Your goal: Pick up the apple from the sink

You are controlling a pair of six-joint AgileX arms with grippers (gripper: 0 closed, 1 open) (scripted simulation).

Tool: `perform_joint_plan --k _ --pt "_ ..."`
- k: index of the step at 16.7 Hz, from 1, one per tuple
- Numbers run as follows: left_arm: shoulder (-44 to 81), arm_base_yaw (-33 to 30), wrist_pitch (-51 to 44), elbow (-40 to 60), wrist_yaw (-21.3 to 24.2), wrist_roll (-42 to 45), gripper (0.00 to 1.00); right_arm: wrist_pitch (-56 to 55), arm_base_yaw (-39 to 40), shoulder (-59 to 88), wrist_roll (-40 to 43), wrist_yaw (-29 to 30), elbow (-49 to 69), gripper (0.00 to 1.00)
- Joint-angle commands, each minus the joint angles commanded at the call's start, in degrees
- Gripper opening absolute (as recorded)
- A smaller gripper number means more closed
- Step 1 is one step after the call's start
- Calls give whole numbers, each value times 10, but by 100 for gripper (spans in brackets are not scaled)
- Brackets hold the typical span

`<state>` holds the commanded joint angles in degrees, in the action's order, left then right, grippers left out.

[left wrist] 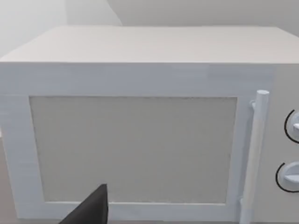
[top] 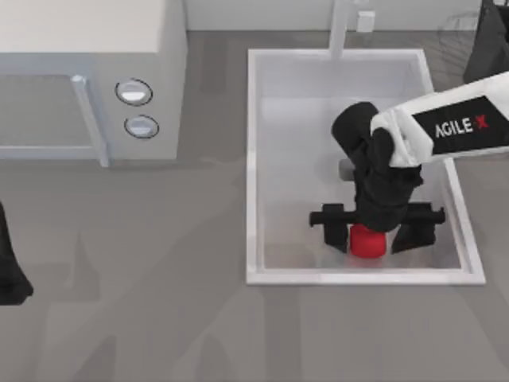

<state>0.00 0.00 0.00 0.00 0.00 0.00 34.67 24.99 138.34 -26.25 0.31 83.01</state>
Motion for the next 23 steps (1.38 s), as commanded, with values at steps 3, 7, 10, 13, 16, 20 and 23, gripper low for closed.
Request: perform_joint_plan --k 3,7,10,13,16,20,23 --pt "0 0 0 0 0 0 100 0 0 0 0 0 0 2" --pt "0 0 0 0 0 0 100 0 0 0 0 0 0 0" --pt "0 0 0 0 0 0 100 0 0 0 0 0 0 0" --pt "0 0 0 0 0 0 100 20 -1 -34 5 11 10 0" --pt "0 0 0 0 0 0 100 58 -1 -40 5 11 46 0" --pt "0 0 0 0 0 0 100 194 0 -65 4 11 150 0" --pt "0 0 0 0 0 0 100 332 -1 -94 5 11 245 0"
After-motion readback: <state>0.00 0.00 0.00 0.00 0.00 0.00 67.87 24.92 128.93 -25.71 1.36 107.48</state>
